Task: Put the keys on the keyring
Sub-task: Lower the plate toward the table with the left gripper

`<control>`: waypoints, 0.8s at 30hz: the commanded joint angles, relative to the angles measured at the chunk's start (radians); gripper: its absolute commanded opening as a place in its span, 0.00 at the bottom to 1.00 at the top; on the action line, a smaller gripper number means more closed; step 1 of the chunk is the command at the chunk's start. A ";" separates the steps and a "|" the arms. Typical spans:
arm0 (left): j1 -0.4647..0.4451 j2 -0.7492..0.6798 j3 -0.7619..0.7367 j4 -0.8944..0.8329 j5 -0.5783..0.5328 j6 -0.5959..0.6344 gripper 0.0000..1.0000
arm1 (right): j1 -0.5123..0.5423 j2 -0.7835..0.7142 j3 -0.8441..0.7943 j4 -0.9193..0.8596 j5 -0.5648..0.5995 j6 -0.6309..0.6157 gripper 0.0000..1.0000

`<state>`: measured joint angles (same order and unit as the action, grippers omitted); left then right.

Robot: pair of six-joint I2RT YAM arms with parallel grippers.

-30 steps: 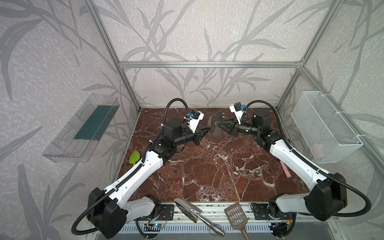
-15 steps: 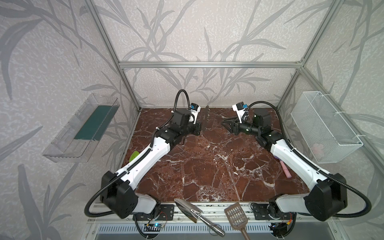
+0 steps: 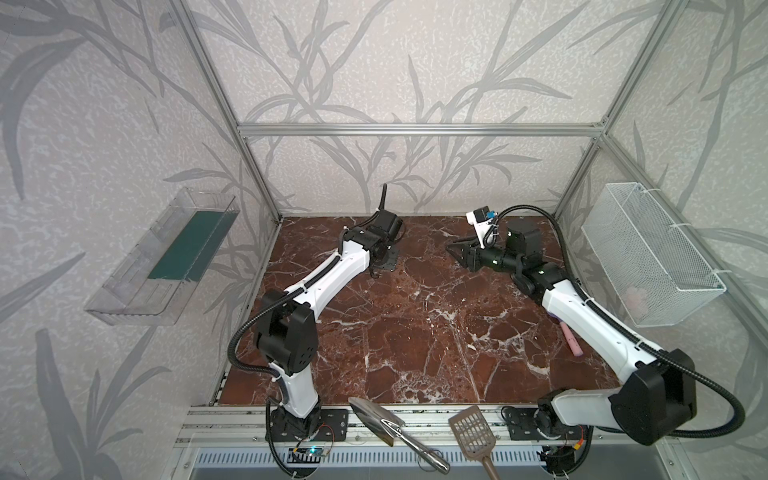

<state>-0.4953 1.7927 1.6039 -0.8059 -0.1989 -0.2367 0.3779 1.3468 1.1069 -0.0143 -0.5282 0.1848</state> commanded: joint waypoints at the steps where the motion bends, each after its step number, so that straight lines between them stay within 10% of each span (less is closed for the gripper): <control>1: 0.000 0.001 0.046 -0.057 -0.111 -0.027 0.00 | -0.005 -0.026 -0.015 -0.013 0.013 -0.020 0.40; 12: 0.006 0.083 0.100 -0.141 -0.242 0.001 0.00 | -0.007 -0.022 -0.033 -0.001 0.013 -0.016 0.40; 24: 0.000 0.309 0.315 -0.189 -0.058 -0.071 0.00 | -0.031 -0.061 -0.075 -0.006 0.022 -0.014 0.40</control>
<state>-0.4934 2.0819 1.8664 -0.9432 -0.3042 -0.2638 0.3599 1.3289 1.0416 -0.0280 -0.5129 0.1822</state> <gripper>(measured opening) 0.047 0.402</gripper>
